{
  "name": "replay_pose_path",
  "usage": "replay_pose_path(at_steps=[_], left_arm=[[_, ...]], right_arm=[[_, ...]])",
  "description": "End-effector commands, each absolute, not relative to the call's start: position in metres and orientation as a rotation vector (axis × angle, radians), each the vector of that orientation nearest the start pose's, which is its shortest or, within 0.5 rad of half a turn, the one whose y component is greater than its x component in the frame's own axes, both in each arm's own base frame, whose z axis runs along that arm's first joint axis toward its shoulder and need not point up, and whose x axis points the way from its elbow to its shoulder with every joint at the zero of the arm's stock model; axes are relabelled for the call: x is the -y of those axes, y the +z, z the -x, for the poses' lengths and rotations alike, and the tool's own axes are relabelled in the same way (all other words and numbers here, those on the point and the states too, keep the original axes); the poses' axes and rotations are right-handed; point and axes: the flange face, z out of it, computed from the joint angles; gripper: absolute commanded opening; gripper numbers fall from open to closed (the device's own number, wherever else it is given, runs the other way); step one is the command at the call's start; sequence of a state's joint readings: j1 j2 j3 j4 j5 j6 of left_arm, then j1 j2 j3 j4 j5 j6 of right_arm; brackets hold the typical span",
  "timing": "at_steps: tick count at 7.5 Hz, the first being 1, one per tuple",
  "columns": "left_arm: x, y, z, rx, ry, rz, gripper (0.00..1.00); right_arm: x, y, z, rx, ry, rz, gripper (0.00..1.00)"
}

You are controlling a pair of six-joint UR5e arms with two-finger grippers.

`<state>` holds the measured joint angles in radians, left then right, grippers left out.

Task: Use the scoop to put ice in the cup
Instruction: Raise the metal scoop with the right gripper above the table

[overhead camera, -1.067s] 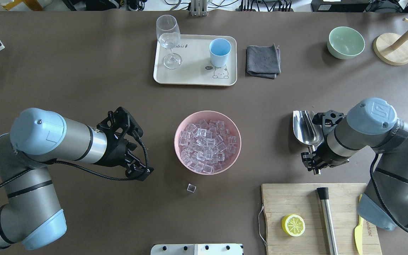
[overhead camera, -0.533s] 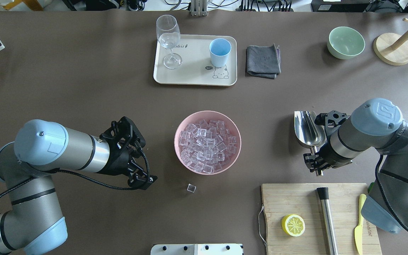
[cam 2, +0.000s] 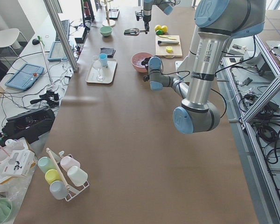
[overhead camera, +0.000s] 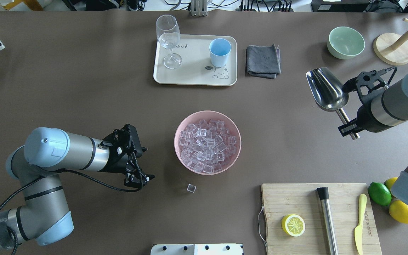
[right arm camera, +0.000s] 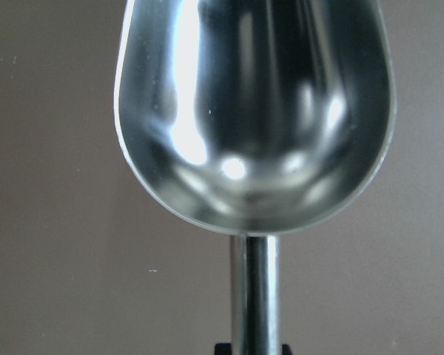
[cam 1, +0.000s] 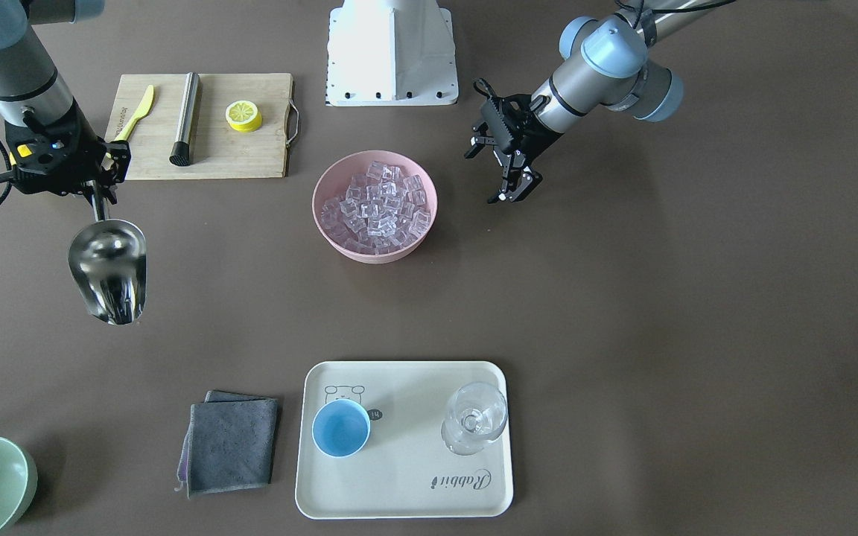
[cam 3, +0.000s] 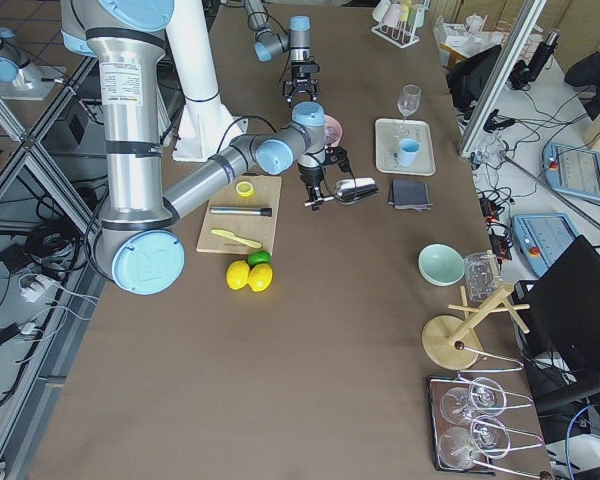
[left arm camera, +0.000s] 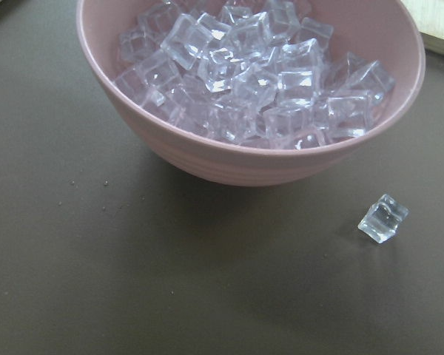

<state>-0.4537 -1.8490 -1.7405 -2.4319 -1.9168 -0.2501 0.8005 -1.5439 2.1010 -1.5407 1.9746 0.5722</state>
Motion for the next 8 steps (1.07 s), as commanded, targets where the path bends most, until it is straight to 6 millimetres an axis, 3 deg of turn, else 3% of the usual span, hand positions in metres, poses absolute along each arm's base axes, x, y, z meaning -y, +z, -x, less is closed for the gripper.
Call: replay_pose_path(at_steps=[1, 4, 8], left_arm=[[0.358, 0.321, -0.488, -0.940, 1.135, -1.039, 0.98], [0.366, 0.302, -0.502, -0.836, 1.256, -1.083, 0.98], [0.367, 0.287, -0.501, -0.844, 1.260, -1.116, 0.98]], right_arm=[[0.418, 0.411, 0.246, 0.661, -0.420, -0.166, 0.00], [0.432, 0.389, 0.252, 0.508, -0.834, -0.015, 0.00], [0.452, 0.387, 0.222, 0.321, -1.295, -0.136, 0.00]])
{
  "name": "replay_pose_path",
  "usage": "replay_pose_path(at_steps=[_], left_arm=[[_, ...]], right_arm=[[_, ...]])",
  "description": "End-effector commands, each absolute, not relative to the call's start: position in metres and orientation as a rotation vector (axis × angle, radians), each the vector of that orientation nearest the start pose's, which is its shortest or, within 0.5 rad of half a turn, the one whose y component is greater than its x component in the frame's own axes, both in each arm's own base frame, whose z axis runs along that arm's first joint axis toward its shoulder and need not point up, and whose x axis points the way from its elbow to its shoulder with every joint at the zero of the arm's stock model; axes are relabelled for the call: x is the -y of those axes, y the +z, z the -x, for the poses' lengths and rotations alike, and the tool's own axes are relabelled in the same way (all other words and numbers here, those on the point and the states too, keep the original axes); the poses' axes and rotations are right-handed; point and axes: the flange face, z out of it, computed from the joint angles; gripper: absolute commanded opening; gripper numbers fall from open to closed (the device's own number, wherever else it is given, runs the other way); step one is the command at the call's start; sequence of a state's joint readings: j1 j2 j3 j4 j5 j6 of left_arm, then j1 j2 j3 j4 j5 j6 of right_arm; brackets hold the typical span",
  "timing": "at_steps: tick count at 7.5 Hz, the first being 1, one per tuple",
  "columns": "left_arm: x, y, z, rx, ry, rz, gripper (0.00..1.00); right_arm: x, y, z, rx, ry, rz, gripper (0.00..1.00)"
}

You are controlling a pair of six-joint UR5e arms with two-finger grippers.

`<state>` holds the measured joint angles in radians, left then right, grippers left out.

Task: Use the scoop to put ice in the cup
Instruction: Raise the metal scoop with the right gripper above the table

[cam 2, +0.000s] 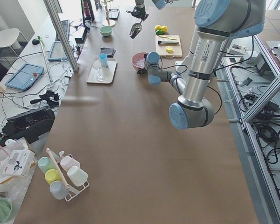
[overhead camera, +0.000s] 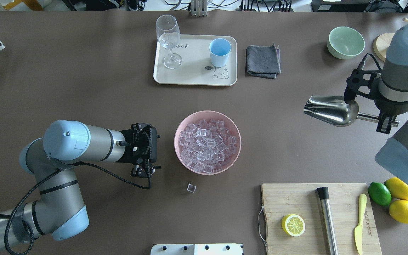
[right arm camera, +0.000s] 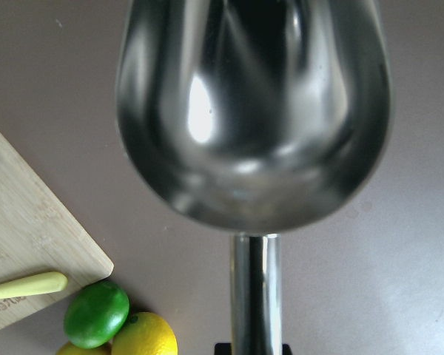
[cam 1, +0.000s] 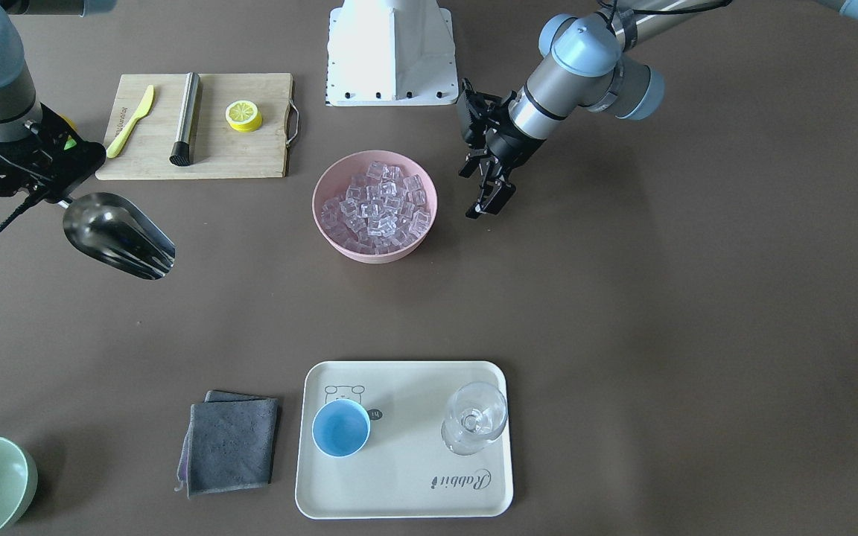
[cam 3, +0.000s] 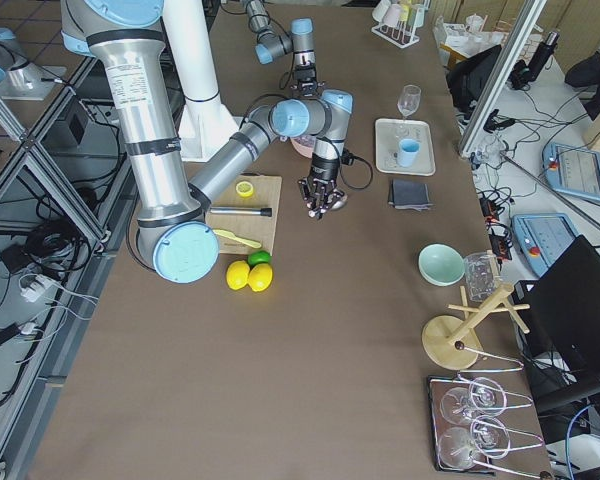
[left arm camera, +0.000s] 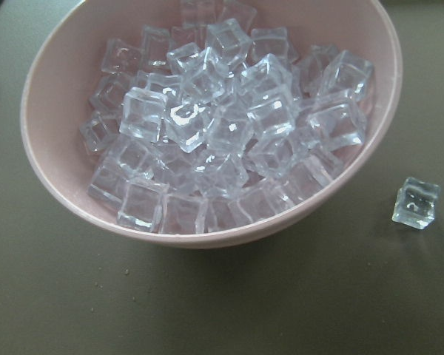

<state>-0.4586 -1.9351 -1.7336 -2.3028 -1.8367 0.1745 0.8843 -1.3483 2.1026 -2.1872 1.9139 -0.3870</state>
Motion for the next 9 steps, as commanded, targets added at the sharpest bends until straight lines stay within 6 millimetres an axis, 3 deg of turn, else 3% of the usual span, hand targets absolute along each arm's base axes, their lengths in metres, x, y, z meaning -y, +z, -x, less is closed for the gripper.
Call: replay_pose_path(at_steps=[1, 2, 3, 8, 9], left_arm=[[0.364, 0.286, -0.503, -0.850, 1.261, -1.121, 0.98], [0.362, 0.285, -0.504, -0.860, 1.259, -1.128, 0.98], [0.360, 0.290, -0.500, -0.878, 1.248, -1.174, 0.98], [0.368, 0.297, -0.502, -0.839, 1.225, -1.175, 0.98], [0.370, 0.295, -0.504, -0.838, 1.222, -1.173, 0.98]], right_arm=[[0.460, 0.376, 0.224, 0.292, -1.288, -0.159, 0.00], [0.460, 0.367, 0.226, 0.293, -1.284, -0.176, 0.00], [0.465, 0.342, 0.231, 0.287, -1.303, -0.219, 0.00], [0.459, 0.307, 0.218, 0.225, -1.320, -0.030, 0.00], [0.465, 0.280, 0.219, 0.184, -1.346, 0.000, 0.00]])
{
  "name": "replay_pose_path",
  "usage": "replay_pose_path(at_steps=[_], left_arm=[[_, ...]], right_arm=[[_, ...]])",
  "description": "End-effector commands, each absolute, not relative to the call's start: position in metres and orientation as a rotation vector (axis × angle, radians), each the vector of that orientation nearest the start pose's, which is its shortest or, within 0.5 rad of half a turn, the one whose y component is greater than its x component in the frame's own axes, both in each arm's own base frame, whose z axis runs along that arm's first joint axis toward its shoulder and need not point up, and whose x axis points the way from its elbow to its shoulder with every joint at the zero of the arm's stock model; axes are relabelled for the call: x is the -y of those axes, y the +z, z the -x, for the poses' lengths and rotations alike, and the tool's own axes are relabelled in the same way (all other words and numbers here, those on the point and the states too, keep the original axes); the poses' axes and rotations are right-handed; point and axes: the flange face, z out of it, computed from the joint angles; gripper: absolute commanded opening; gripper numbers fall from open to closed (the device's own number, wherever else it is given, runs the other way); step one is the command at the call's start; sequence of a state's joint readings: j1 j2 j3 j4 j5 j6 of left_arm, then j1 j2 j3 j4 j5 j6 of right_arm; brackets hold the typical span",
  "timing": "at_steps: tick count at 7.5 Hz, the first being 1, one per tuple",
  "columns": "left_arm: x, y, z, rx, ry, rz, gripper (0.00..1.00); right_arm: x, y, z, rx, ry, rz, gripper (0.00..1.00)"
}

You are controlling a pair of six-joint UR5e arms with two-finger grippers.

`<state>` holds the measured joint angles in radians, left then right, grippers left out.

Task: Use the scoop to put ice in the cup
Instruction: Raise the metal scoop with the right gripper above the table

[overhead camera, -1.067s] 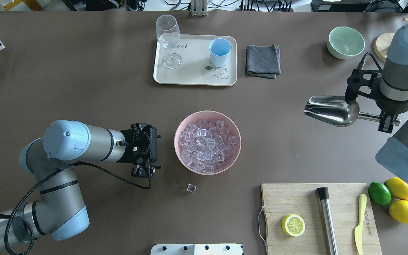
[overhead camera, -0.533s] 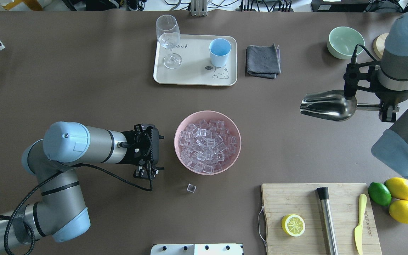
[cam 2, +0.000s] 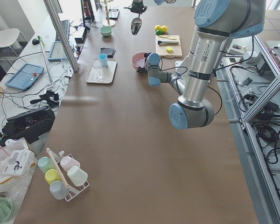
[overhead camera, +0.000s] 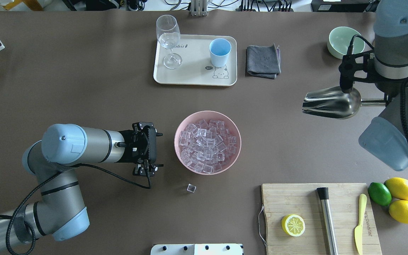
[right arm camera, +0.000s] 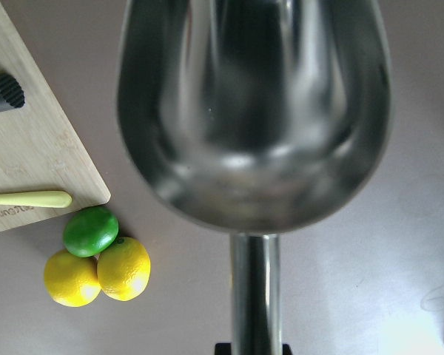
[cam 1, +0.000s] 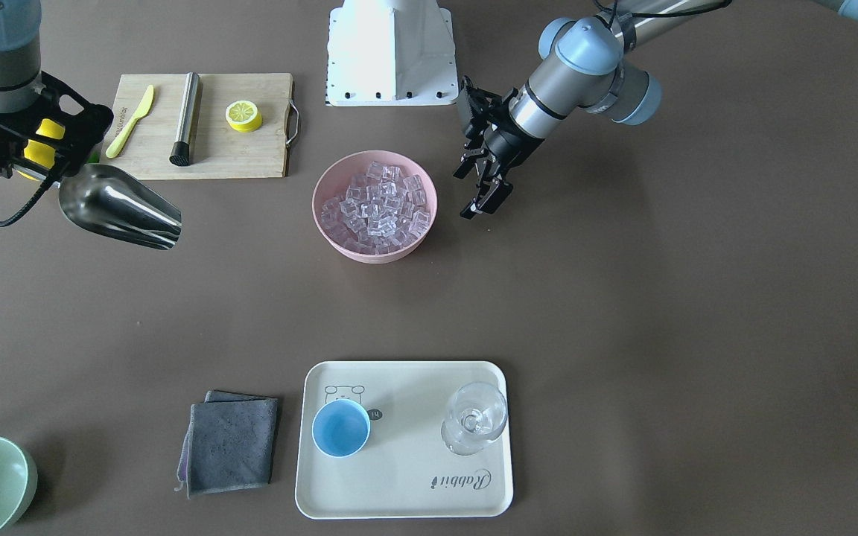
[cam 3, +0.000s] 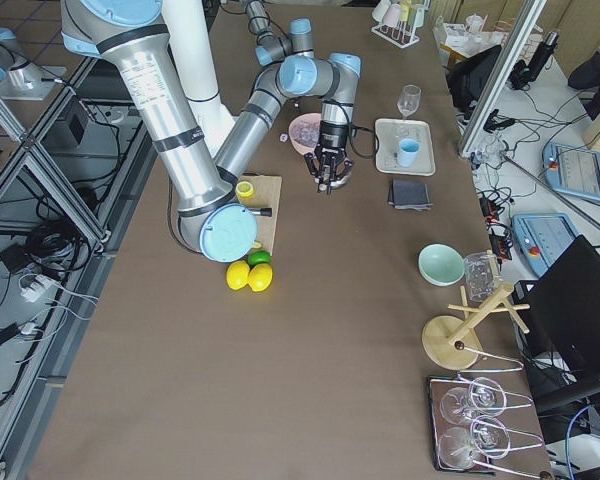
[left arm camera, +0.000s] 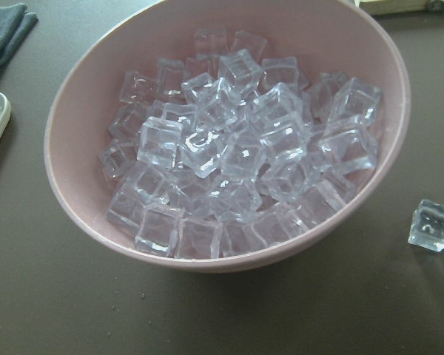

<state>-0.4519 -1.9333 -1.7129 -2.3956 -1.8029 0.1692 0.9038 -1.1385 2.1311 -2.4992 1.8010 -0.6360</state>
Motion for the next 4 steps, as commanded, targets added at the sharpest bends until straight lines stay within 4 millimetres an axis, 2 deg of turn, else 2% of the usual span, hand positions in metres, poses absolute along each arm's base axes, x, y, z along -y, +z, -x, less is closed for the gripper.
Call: replay_pose_path(at_steps=[1, 2, 4], left_arm=[[0.373, 0.289, -0.513, -0.839, 1.224, -1.175, 0.98], [0.376, 0.294, -0.521, -0.834, 1.231, -1.168, 0.98], [0.378, 0.291, -0.527, -0.839, 1.230, -1.173, 0.98]], right_arm=[[0.476, 0.253, 0.248, 0.186, -1.378, 0.000, 0.00], [0.472, 0.234, 0.272, 0.196, -1.416, -0.018, 0.00], [0.469, 0.185, 0.307, 0.217, -1.460, -0.009, 0.00]])
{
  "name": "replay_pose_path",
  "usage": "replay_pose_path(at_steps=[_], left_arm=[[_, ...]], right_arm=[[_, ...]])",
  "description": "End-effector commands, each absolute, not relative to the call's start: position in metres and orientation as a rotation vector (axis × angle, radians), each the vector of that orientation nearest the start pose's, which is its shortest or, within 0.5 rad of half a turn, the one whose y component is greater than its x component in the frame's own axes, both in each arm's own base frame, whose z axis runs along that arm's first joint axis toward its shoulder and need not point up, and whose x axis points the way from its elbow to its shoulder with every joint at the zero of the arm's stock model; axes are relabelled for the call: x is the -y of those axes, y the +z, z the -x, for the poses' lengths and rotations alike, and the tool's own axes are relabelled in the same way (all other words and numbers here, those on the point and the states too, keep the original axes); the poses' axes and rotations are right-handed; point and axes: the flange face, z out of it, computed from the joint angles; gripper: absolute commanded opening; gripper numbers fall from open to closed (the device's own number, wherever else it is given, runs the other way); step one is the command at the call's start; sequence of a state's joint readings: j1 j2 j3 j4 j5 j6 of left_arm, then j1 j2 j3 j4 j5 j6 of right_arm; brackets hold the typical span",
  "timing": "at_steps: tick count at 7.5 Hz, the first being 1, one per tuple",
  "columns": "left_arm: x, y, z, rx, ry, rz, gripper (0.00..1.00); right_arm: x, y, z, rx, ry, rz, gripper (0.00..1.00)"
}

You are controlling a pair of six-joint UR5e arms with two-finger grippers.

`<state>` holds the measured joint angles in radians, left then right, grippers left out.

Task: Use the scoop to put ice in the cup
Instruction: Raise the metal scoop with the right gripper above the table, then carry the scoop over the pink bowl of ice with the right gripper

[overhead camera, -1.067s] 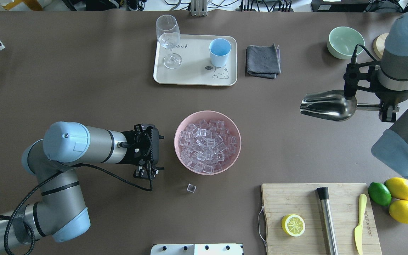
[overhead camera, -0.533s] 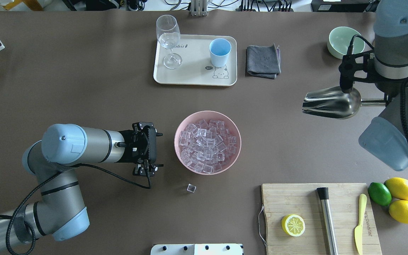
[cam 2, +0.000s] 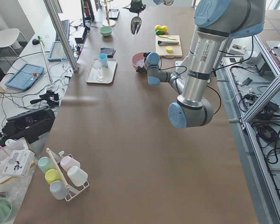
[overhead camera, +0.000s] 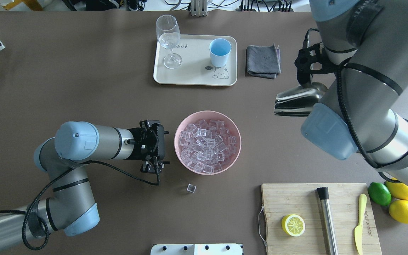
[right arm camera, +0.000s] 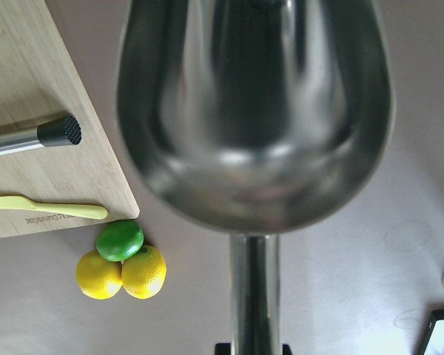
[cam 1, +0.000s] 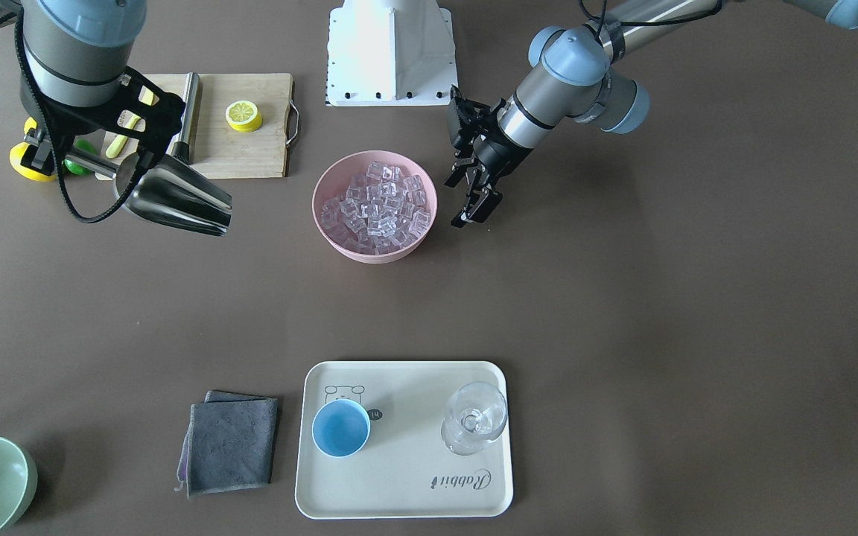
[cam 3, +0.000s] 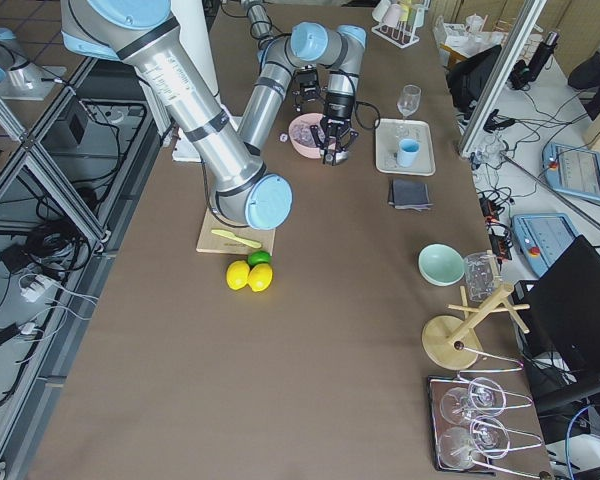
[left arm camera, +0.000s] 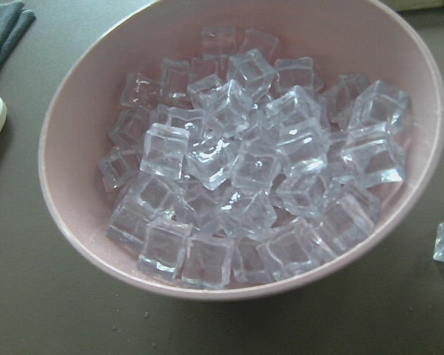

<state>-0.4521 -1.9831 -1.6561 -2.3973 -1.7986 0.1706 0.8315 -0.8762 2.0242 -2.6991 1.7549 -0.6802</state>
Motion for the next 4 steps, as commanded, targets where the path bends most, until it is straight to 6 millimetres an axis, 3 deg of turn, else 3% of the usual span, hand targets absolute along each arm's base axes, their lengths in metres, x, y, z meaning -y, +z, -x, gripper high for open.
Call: replay_pose_path(at_steps=[1, 4], left_arm=[[0.378, 0.290, -0.528, -0.840, 1.228, -1.171, 0.98], [0.378, 0.290, -0.528, -0.840, 1.228, -1.171, 0.98]], right_arm=[[0.472, 0.169, 0.323, 0.242, -1.469, 0.002, 0.00], [0.484, 0.138, 0.364, 0.250, -1.434, 0.086, 0.00]])
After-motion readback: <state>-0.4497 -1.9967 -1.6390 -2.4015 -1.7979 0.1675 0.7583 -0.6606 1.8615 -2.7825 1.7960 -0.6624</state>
